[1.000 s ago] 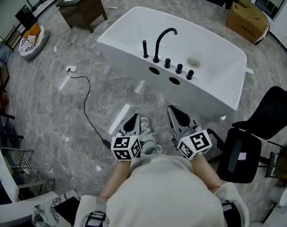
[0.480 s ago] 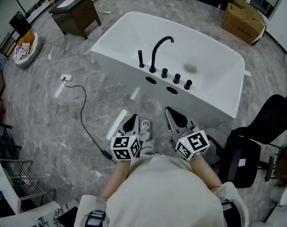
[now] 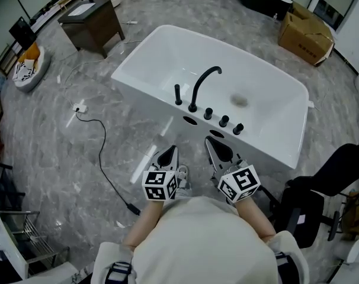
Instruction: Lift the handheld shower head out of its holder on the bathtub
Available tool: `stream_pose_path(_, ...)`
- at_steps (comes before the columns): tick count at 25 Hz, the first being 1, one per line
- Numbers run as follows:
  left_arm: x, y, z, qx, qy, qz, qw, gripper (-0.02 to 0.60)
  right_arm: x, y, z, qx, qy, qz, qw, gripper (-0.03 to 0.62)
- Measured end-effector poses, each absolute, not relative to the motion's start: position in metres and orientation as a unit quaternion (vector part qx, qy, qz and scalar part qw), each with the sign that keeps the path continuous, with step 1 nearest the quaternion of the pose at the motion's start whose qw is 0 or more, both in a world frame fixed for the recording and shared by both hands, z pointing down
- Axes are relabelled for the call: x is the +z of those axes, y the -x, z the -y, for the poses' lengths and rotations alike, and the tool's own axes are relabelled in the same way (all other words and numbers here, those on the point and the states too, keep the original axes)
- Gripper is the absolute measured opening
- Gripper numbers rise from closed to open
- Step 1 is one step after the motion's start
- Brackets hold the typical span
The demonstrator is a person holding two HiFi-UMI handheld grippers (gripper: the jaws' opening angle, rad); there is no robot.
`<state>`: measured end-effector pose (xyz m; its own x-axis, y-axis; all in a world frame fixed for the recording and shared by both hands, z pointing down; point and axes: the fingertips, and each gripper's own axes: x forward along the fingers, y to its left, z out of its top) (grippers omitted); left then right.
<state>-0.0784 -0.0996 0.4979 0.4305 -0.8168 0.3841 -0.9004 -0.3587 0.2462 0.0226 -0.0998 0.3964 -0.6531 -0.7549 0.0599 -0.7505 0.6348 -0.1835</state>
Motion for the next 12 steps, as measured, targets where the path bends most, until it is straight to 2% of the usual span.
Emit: stream_pose_path(12,0.515,0.098,0.202,0.108,-0.824,0.506,0.232,0.021,0.4,-0.006,0.194,-0.106,0.438,-0.893,0.013,0.02)
